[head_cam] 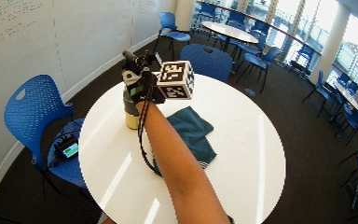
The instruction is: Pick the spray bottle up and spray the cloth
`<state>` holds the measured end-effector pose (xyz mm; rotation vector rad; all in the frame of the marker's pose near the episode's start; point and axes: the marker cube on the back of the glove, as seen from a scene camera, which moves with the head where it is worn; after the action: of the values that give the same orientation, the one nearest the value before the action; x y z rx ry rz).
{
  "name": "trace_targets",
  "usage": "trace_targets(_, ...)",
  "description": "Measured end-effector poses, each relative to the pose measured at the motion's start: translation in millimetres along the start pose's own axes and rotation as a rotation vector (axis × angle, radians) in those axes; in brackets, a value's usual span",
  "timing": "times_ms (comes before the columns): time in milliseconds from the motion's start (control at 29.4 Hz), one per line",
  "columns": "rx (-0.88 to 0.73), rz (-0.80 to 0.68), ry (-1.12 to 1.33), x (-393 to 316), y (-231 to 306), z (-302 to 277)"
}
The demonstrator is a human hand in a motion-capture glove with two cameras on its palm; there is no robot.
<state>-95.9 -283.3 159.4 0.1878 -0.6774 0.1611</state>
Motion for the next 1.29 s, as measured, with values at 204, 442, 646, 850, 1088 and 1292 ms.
trace_targets(204,0.006,-0.006,0.006,-4.4,-3.5,-2.3)
trace_targets(442,0.004,-0.003,0.026,-11.3,-11.3,-2.2)
trace_targets(646,0.006,-0.003,0.03,-12.8,-13.7,-4.6)
trace_targets(850,0.01,-0.005,0.03,-14.9,-16.1,-4.2)
trace_targets(1088,0.01,-0.002,0.031,-14.5,-16.8,-6.0)
trace_targets(1292,0.009,0.01,0.023,-8.7,-13.5,-4.9)
